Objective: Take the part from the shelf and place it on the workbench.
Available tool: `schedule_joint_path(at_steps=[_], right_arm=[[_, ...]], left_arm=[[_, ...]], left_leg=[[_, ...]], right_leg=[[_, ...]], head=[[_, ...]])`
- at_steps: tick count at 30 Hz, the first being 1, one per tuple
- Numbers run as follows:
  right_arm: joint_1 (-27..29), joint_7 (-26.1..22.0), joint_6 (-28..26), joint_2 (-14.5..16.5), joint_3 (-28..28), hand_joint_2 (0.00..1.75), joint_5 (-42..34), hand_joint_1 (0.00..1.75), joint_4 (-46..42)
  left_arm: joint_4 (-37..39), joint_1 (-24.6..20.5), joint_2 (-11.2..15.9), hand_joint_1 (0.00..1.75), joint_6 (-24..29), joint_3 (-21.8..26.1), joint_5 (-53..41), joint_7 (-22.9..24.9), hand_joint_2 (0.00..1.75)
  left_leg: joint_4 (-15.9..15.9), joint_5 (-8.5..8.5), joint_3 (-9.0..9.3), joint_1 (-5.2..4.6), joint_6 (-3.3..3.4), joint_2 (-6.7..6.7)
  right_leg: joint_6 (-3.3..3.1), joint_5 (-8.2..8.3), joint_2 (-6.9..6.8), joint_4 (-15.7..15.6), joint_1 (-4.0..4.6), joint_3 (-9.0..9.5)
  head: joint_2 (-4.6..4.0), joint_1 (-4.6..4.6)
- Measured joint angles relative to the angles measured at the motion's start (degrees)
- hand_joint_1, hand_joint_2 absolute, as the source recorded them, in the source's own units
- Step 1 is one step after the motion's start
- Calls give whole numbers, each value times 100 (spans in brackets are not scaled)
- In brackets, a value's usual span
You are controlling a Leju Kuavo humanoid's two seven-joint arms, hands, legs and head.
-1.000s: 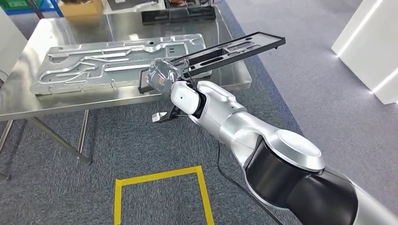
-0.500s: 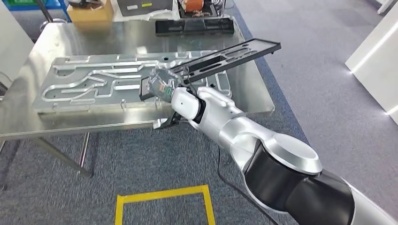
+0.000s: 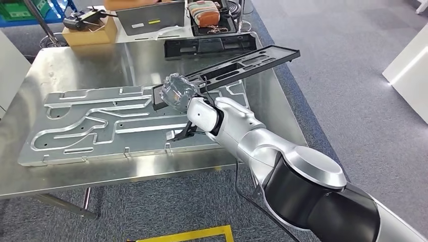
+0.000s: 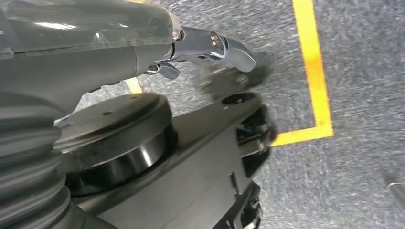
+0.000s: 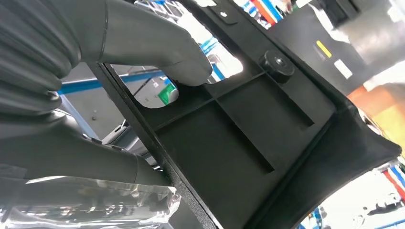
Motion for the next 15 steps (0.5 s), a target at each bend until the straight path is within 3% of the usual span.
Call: schedule_joint_path(at_steps=[1, 2, 5, 6, 7, 9, 10, 11, 12, 13, 15], right_arm=[[59, 16, -50, -3, -2, 175, -3, 175, 0], [108, 38, -97, -7, -13, 175, -10, 175, -2], [125, 116, -209, 8, -84, 175, -39, 175, -26], [119, 145, -267, 13, -111, 175, -50, 175, -37], [130, 174, -330, 14, -133, 175, -61, 175, -45], [216, 227, -459, 16, -184, 175, -75, 175, -55], [285, 247, -497, 16, -211, 175, -77, 175, -55], [352, 263, -525, 15, -239, 175, -78, 175, -55], [402, 276, -553, 17, -271, 175, -81, 175, -56], [436, 287, -575, 21, -303, 175, -85, 175, -57], [479, 312, -634, 28, -386, 87, -92, 87, -62]], left_arm=[[7, 9, -14, 0, 10, 1, 3, 5, 175], [13, 6, -29, 0, 21, 1, 5, 12, 175], [8, -106, -66, 0, 68, 2, -21, 9, 175], [3, -152, -79, 0, 92, 2, -39, -3, 175], [-1, -185, -87, 0, 109, 2, -54, -15, 175], [-6, -217, -93, 0, 128, 2, -67, -44, 175], [-7, -223, -93, 0, 129, 2, -72, -60, 175], [-7, -218, -95, 0, 131, 2, -80, -77, 175], [-7, -210, -99, 0, 134, 2, -92, -97, 175], [-7, -202, -109, 0, 137, 2, -104, -119, 175], [-6, -193, -148, 0, 144, 2, -128, -169, 175]], left_leg=[[-205, 524, -50, 8, 15, 16], [-285, 812, -78, 4, 44, 28], [-146, 790, -27, -6, 166, 27], [-144, 763, -5, -13, 206, 27], [-146, 735, 13, -28, 238, 26], [-138, 673, 51, -65, 290, 25], [-131, 640, 74, -86, 305, 22], [-122, 605, 102, -111, 314, 16], [-114, 570, 133, -138, 321, 8], [-109, 540, 165, -166, 326, 1], [-114, 497, 211, -197, 326, -4]], right_leg=[[35, -140, 11, 76, 11, 55], [72, -275, 19, 153, 17, 95], [171, -566, -23, 316, -9, 175], [200, -683, -59, 512, -20, 92], [223, -833, -96, 827, -33, -75], [250, -1142, -140, 1664, -39, -600], [244, -1174, -144, 1946, -37, -819], [221, -1079, -146, 2028, -29, -955], [177, -859, -148, 1870, -17, -983], [112, -561, -149, 1519, 7, -919], [-42, -82, -163, 764, 75, -714]], head=[[0, 1], [0, 3], [0, 9], [0, 9], [0, 10], [0, 9], [0, 10], [0, 10], [0, 10], [0, 10], [0, 11]])
